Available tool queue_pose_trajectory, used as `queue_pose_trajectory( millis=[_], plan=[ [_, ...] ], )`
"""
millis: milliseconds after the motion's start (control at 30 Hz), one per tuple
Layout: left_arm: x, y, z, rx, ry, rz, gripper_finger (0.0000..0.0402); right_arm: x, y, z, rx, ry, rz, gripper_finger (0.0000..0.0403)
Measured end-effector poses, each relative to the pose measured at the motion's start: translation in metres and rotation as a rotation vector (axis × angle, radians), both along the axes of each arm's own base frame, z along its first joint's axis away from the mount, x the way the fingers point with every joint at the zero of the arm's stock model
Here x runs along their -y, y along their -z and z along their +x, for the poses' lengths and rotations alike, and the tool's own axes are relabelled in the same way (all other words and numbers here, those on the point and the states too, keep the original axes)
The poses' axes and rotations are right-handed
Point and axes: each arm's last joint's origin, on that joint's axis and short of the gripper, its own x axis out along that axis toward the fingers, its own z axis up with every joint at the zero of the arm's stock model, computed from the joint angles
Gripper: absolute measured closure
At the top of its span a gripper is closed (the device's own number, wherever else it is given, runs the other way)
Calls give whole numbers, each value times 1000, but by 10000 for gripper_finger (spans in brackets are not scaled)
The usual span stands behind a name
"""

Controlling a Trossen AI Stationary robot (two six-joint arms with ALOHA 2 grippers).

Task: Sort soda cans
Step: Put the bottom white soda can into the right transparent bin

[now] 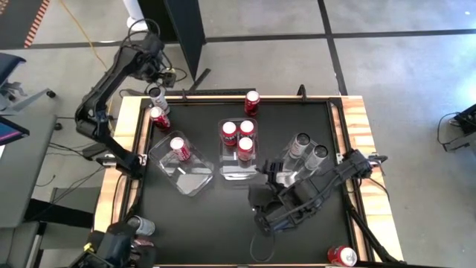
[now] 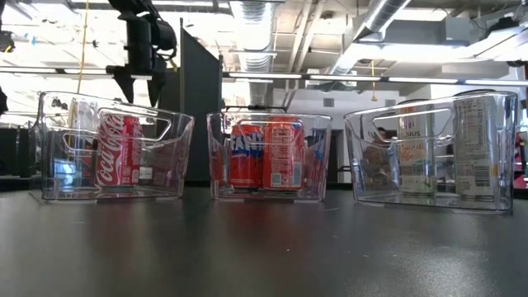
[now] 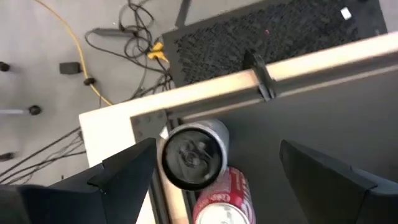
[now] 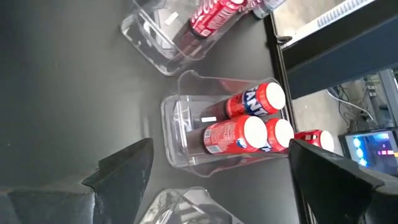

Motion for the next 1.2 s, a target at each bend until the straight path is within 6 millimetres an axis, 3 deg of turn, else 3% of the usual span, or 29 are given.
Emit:
queue_pose_trajectory(
  millis=[333, 1200],
  plan=[
    [-7, 13, 5, -37, -10, -84, 63, -4, -1, -3, -12, -32, -9, 14],
    [1, 14, 9, -86, -78, -94, 63, -11, -1, -7, -26, -74, -26, 14]
  ],
)
